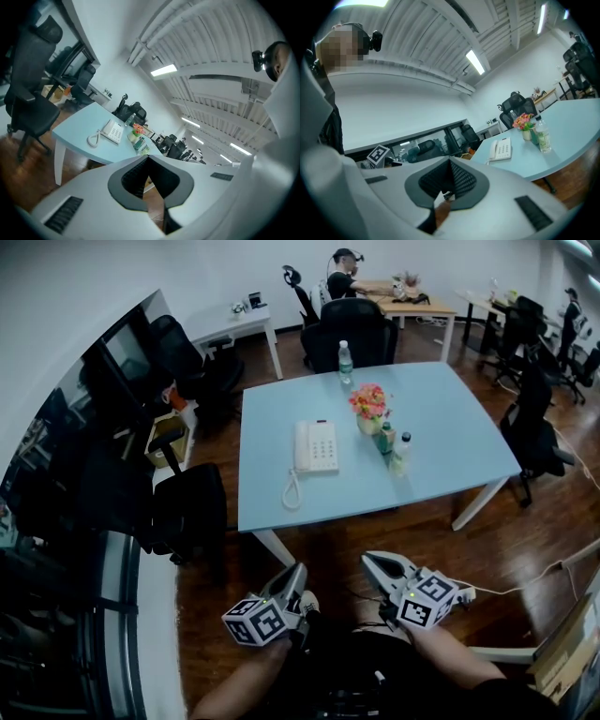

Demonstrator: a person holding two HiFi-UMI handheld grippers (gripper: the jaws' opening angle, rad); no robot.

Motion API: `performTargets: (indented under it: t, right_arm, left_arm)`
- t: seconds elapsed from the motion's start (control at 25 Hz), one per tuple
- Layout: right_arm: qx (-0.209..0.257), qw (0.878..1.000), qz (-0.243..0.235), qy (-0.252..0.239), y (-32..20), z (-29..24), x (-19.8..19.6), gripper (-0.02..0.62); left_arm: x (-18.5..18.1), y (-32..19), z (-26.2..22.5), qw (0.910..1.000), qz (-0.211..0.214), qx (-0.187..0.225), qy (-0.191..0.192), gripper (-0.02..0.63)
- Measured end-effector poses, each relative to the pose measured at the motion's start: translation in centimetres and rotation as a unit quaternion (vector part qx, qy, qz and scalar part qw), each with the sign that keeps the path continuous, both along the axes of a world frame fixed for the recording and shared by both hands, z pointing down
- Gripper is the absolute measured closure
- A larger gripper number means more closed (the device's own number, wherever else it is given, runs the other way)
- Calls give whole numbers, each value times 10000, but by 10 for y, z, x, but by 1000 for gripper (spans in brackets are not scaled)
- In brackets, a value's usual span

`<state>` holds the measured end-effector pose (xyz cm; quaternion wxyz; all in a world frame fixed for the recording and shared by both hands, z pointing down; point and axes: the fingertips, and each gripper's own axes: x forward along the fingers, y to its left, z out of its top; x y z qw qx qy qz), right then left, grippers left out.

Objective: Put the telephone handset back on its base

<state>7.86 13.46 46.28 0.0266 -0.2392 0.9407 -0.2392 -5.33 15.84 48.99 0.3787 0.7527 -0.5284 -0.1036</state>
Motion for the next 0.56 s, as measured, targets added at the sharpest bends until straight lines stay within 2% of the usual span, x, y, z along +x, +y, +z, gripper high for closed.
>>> performTargets:
  t: [0.2,0.56]
  right_arm:
    - [57,10000,47,-48,7,1,14,583]
    - [43,9999,51,-97,16,-4,24,583]
  left_arm:
    - [14,8,-13,9974,117,291,-644,606]
    - [30,15,-15,9962,210,332,-773,606]
